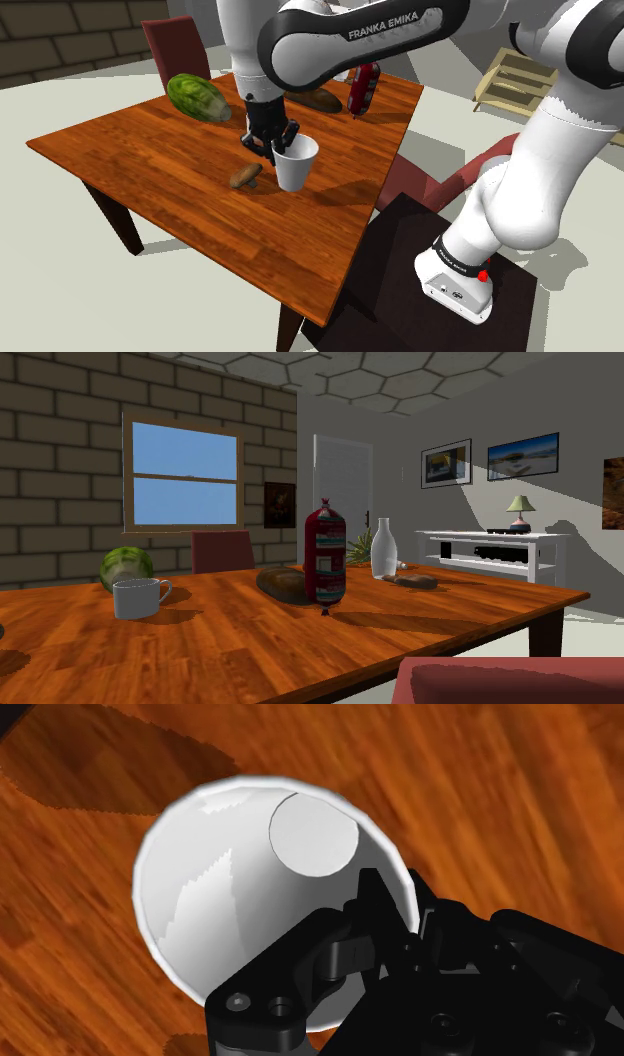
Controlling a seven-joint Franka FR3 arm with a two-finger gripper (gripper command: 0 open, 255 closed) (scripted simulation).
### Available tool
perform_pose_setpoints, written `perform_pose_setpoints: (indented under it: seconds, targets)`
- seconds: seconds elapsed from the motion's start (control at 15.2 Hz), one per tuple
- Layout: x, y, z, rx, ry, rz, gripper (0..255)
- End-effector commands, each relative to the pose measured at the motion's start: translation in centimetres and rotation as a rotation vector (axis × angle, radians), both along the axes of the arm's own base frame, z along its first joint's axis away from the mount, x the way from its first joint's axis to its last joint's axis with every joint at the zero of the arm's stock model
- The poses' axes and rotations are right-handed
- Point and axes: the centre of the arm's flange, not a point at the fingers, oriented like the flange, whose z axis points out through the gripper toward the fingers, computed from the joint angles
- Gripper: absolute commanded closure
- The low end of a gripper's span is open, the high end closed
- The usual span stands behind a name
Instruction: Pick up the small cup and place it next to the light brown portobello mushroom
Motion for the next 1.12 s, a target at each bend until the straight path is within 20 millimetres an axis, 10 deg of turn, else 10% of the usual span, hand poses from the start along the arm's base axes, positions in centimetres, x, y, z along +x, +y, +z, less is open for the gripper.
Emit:
perform_pose_setpoints:
  seconds: [0.0, 1.06]
  targets:
    - [0.0, -0.1, -1.1, 0.000, -0.001, 0.000, 255]
    - [0.0, -0.1, -7.4, 0.000, -0.001, 0.000, 255]
